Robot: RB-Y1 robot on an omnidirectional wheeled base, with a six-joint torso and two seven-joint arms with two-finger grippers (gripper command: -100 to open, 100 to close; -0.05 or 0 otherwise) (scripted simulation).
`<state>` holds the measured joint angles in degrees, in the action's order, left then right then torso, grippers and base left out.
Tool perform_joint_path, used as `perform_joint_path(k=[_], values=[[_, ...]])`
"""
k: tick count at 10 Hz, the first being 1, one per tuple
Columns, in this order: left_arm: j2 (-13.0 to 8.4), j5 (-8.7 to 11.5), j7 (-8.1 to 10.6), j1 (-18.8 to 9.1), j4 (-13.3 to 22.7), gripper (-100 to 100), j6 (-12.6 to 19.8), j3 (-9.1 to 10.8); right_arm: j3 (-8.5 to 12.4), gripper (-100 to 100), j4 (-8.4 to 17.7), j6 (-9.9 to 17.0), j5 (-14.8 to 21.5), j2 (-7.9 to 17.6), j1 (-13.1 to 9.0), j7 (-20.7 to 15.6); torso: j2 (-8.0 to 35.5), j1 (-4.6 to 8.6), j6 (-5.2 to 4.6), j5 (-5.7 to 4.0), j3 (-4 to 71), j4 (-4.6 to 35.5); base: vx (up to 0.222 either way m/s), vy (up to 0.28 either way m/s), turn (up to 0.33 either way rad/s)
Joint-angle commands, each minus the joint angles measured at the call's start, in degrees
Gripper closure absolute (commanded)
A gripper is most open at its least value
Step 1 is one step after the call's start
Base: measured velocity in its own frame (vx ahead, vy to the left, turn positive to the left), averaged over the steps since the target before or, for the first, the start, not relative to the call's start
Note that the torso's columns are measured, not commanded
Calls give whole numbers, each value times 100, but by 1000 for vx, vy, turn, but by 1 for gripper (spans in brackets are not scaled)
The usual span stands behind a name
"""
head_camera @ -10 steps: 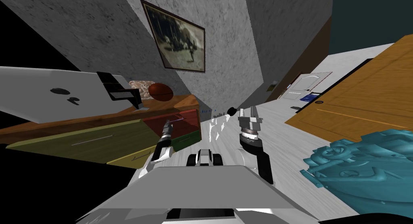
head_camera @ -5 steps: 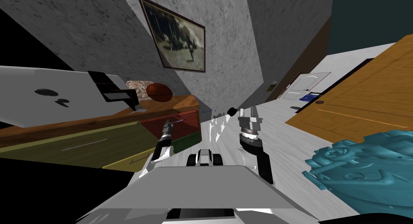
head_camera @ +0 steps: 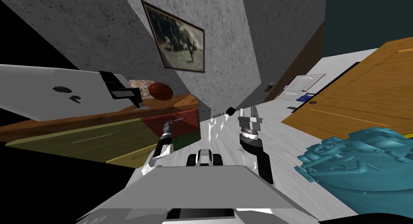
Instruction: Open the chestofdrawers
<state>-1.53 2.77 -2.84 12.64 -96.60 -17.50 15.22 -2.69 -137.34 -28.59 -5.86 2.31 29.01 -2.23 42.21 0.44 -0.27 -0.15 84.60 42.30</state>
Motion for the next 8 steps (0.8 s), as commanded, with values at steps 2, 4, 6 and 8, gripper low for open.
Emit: perform_joint_path(k=[2, 4, 6, 8], values=[[-396, 95, 112, -443, 597, 100, -220, 43, 0, 0, 0, 0, 0, 0, 0, 0, -14, -19, -9, 12, 13, -9, -116, -61, -79], [-396, 95, 112, -472, 908, 100, -220, 43, 0, 0, 0, 0, 0, 0, 1, 0, -28, 5, -25, 9, 15, -15, -28, -15, -1], [-396, 95, 112, -472, 1020, 100, -220, 43, 1, 0, 0, 0, 0, 1, 1, 0, -68, -29, -24, 43, 38, -52, 7, 2, 2], [-767, 189, 212, -882, 1313, 100, -434, 115, 0, 0, 0, 0, 0, 0, 0, 0, -40, -9, -36, 35, 25, -39, -122, -73, -69]])
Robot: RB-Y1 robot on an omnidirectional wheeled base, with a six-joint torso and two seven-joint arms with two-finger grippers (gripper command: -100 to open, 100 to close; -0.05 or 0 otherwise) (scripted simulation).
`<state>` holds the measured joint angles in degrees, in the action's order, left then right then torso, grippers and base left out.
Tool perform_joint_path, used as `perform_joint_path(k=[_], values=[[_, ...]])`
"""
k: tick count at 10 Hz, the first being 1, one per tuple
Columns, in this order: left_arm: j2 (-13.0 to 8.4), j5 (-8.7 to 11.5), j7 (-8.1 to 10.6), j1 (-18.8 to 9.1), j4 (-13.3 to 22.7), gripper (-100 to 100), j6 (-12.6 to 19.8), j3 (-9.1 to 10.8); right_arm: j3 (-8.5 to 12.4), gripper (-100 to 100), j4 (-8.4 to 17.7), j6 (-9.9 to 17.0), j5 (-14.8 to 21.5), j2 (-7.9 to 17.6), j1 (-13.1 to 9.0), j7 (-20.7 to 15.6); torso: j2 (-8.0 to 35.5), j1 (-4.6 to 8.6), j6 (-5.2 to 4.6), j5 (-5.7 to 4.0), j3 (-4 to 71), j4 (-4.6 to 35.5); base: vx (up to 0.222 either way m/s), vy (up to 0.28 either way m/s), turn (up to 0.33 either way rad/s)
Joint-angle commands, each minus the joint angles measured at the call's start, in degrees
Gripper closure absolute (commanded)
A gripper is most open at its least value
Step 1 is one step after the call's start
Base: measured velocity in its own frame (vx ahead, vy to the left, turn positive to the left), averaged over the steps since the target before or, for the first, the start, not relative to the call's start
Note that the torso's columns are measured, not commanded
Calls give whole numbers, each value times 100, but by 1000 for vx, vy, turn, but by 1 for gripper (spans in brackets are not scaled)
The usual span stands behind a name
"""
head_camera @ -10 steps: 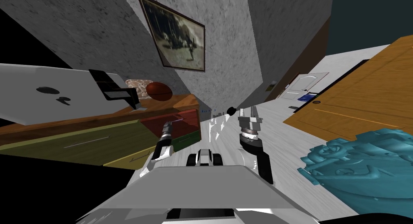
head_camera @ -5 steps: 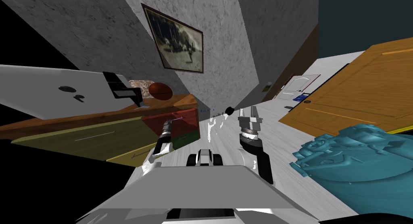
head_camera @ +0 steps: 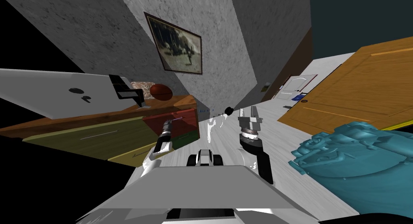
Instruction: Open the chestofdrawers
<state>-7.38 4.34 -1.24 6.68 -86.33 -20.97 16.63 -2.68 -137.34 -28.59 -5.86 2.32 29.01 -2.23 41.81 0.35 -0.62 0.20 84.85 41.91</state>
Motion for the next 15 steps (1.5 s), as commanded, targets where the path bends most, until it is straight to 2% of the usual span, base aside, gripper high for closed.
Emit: perform_joint_path(k=[1, 3, 4, 5, 8, 9, 10, 11, 14, 15], values=[[-182, 32, 52, -316, 388, 100, -87, -26, 0, 0, 0, 0, 0, 0, 0, 0, 22, 20, -6, -18, -15, 20, -67, -29, -26], [-182, 32, 52, -316, 758, 100, -87, -26, 0, 0, 0, 0, 0, 0, 1, 0, -21, 1, -5, -4, 8, -2, 2, 0, -5], [-493, 125, 152, -629, 905, 100, -300, 46, 0, 0, 0, 0, 0, 0, 1, 0, -49, -20, -6, 20, 24, -29, -91, -59, -115], [-553, 125, 152, -755, 1165, 100, -300, 46, 0, 0, 0, 0, 0, 0, 0, 0, -25, -7, -10, 7, 16, -11, -137, -82, -49], [-553, 125, 152, -755, 1549, 100, -300, 46, 0, 0, 0, 0, 0, 0, 1, 0, -51, -20, -12, 19, 26, -27, -23, -25, -1], [-886, 219, 253, -1072, 1689, 100, -513, 118, 1, 0, 0, 0, 0, 1, 1, 0, -71, -37, -14, 32, 38, -41, -91, -85, -116], [-923, 219, 253, -1195, 1811, 100, -513, 118, 0, 0, 0, 0, 0, 0, 1, 0, -33, 0, -23, 6, 22, -10, -130, -75, -59], [-923, 219, 253, -1195, 1974, 100, -513, 118, 0, 0, 0, 0, 0, 0, 0, 0, 3, 25, -25, -14, -3, 11, -59, -25, -13], [-923, 219, 253, -1195, 2327, 100, -513, 118, 1, 0, 0, 0, 0, 1, 1, 0, -50, -25, -12, 22, 27, -28, 8, 3, -2], [-1260, 312, 353, -1516, 2503, 100, -726, 190, 1, 0, 0, 0, 0, 1, 2, 0, -60, -40, -9, 36, 33, -40, -94, -94, -111]])
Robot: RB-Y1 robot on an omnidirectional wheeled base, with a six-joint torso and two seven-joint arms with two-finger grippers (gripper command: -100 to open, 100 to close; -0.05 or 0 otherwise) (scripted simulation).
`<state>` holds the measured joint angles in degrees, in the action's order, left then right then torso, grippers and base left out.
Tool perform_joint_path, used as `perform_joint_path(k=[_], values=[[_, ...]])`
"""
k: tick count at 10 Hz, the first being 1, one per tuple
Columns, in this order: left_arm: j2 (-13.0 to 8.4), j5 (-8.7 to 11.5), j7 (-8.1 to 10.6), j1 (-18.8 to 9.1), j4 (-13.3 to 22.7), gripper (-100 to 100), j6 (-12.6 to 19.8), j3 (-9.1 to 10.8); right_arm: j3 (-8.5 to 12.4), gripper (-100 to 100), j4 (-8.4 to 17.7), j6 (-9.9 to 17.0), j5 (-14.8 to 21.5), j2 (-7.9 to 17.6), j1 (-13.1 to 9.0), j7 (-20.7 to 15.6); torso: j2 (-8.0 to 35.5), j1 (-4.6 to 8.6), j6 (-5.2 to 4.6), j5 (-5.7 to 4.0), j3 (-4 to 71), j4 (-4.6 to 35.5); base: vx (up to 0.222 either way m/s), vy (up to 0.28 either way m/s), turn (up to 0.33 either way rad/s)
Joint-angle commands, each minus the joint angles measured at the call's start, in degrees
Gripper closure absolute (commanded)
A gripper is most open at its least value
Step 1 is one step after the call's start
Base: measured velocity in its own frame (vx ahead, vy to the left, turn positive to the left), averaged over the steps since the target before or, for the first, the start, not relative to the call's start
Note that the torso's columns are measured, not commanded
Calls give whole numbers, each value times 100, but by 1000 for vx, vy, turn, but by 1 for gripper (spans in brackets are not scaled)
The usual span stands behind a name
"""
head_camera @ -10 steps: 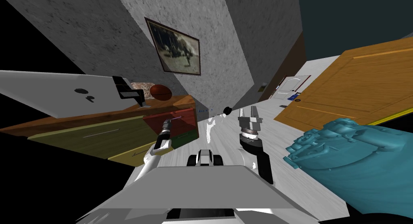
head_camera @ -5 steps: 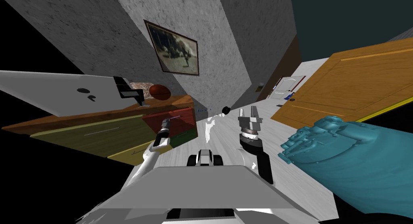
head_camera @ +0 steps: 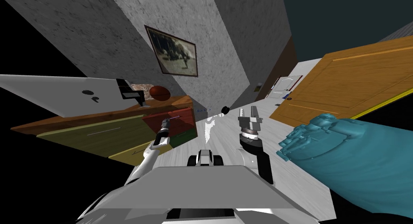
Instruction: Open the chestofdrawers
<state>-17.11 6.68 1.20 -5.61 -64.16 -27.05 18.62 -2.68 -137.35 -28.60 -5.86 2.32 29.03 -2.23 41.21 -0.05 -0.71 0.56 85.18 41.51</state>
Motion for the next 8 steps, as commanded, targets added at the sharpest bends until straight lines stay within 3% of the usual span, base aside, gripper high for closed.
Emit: perform_joint_path(k=[1, 3, 4, 6, 8], values=[[-320, 79, 110, -405, 475, 100, -119, -8, -1, 0, 0, 0, 0, -1, -1, 0, 35, 33, -7, -22, -16, 25, -128, -96, -62], [-320, 79, 110, -405, 864, 100, -119, -8, 0, 0, 0, 0, 0, 0, -1, 0, 46, 43, -14, -34, -29, 36, -42, -18, -4], [-649, 172, 210, -770, 1088, 100, -332, 64, 0, 0, 0, 0, 0, 0, -1, 0, 18, 14, 1, -15, -11, 16, -107, -75, -128], [-691, 172, 210, -844, 1340, 100, -332, 64, 0, 0, 0, 0, 0, 0, -1, 0, 80, 58, 7, -67, -45, 73, -79, -55, -42], [-691, 172, 210, -844, 1629, 100, -332, 64, 0, 0, 0, 0, 0, 0, 0, 0, 61, 34, 20, -46, -35, 52, 4, -14, 2]])
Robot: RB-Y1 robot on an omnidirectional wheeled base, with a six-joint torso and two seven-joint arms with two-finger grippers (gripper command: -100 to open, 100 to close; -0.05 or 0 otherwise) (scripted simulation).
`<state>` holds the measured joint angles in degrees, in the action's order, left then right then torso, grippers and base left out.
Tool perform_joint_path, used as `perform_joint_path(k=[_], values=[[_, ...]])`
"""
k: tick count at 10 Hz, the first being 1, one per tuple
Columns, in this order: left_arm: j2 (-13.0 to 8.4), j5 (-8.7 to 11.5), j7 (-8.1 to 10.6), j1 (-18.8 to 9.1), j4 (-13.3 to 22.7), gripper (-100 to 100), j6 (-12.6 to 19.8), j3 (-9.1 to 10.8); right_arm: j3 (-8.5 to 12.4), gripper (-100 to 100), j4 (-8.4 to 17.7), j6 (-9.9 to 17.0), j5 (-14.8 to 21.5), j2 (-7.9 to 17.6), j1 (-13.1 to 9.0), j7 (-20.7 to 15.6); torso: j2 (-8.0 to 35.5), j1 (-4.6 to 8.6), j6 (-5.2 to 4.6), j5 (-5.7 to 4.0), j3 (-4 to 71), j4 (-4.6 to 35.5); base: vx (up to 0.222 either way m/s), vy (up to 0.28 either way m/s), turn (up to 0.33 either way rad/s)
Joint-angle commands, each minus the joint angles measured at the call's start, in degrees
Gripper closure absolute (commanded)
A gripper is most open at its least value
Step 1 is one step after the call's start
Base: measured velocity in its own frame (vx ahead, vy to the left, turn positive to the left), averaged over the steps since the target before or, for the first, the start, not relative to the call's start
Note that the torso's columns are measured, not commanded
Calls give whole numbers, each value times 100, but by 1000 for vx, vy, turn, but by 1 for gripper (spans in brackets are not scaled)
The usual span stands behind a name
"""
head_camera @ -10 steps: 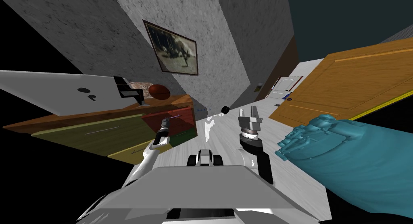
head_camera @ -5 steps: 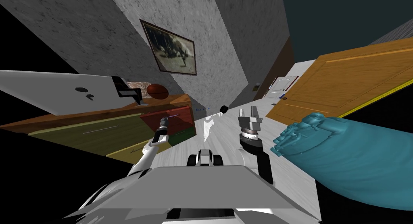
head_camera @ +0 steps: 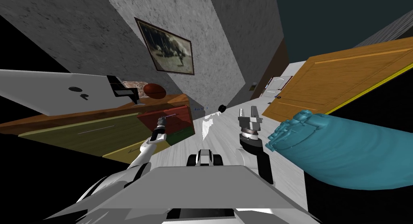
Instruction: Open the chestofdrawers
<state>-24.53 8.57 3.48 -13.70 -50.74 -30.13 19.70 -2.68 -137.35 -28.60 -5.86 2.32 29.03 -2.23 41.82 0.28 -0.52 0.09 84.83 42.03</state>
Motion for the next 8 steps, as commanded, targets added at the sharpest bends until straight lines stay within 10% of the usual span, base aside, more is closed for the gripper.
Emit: perform_joint_path(k=[1, 8], values=[[51, -17, -19, -35, 324, 100, -23, -44, 0, 0, 0, 0, 0, 0, 0, 0, -17, -24, 0, 17, 10, -14, 9, -3, -10], [-691, 169, 182, -826, 1233, 100, -449, 100, 0, 0, 0, 0, 0, 0, 0, 0, 41, 15, 12, -39, -18, 43, -70, -54, -56]])
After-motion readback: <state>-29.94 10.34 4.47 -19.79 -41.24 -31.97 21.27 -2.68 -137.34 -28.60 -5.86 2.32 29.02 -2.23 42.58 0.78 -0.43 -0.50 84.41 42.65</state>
